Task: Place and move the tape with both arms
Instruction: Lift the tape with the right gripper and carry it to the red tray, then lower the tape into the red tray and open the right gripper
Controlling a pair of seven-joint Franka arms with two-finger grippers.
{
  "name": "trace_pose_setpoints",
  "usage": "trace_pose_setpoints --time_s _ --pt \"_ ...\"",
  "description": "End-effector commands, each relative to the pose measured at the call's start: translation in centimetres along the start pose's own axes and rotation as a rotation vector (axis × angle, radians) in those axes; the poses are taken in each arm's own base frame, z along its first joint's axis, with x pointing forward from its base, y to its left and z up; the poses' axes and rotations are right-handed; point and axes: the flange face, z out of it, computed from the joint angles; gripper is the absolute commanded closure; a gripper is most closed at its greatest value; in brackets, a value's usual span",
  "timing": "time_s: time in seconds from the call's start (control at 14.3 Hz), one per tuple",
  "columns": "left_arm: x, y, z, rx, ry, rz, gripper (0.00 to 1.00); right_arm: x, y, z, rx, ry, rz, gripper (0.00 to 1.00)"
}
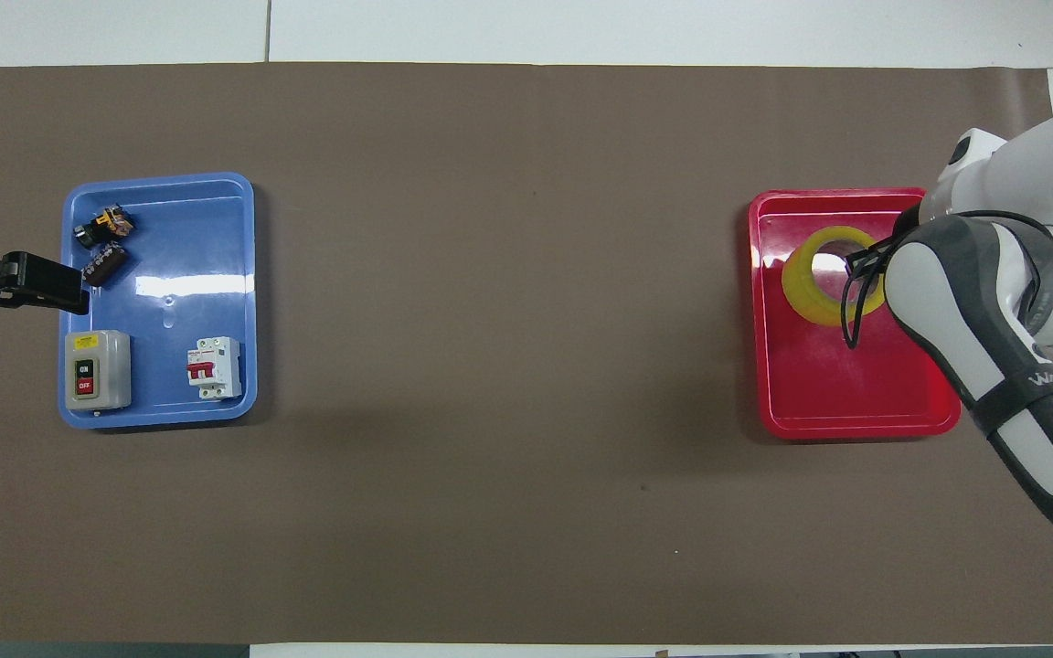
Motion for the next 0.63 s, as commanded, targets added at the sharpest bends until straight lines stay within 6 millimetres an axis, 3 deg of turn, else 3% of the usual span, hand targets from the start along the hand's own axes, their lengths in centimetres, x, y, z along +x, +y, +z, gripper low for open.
trace_pose_setpoints --time_s 0.0,0.28,0.56 --pt "-0.8 0.2 -0.1 -0.017 0.005 0.012 0.00 -2.3 0.3 1.0 -0.019 0.047 -0.046 1.00" --pt "-0.8 0.1 -0.2 -0.017 0.006 0.010 0.00 -3.5 1.7 2.8 -0.048 0.058 -0.060 1.00" --pt "-0.8 0.0 -0.2 -0.017 0.006 0.007 0.00 -4.6 1.4 4.2 -0.068 0.058 -0.075 1.00"
